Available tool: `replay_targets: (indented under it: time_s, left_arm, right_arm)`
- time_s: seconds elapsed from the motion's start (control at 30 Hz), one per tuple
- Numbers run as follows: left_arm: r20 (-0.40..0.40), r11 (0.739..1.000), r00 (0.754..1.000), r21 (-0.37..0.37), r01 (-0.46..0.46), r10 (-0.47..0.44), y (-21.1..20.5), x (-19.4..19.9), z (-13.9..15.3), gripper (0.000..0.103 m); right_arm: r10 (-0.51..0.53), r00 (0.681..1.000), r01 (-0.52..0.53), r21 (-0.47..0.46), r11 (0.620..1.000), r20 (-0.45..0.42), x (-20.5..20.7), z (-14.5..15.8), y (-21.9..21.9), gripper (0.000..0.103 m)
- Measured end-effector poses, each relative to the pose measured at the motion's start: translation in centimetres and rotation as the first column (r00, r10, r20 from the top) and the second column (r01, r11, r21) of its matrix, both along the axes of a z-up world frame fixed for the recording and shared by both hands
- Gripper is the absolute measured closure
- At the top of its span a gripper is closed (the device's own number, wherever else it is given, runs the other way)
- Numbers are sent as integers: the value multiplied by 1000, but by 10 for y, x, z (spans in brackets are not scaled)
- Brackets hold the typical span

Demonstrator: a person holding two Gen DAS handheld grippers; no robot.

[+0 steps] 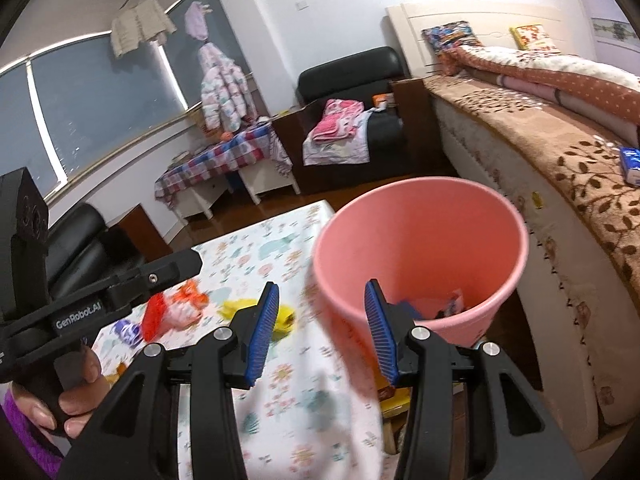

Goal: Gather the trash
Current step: 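Move both open tools back over the table toward the remaining trash, then grasp the yellow peel with the left tool while the right tool grasps the clear candy wrapper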

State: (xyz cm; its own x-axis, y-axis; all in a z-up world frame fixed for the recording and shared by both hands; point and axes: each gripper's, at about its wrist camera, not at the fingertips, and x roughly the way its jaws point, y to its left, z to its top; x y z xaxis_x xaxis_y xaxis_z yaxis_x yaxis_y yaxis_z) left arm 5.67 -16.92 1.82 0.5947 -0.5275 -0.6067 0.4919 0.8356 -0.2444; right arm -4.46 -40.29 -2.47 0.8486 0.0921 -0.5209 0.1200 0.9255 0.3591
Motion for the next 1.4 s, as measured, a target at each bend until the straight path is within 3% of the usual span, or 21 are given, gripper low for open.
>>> replay_targets:
  time_s: [0.47,0.67,0.83,1.03,1.27,1.33,1.4]
  left_arm:
    - [29,978,980,63,-198,196,124,-21,-9,51]
    - [43,940,950,134,-312,309,185,-35,-22,51]
    - [9,910,922,161,-383,387,224,-45,-35,51]
    - [-52,892,903,188,-412,428,244,-54,-59,51]
    - [-133,911,909,190,-367,394,236,-48,-77,51]
    - [-154,914,908,186,-362,391,235,-45,-82,55]
    - [-177,919,908,181,-349,380,232,-41,-87,66]
  right_arm:
    - [159,985,-160,-10,987,-62,3,-12,60,58]
    - [240,967,-242,-19,970,-82,6,-16,81,58]
    - [312,945,-317,-40,948,-100,9,-18,103,58]
    - [363,923,-371,-43,928,-124,12,-21,120,58]
    - [389,911,-400,-62,914,-139,13,-21,132,58]
    - [393,908,-404,-63,912,-144,14,-21,134,58]
    - [396,906,-408,-63,911,-148,14,-22,135,58]
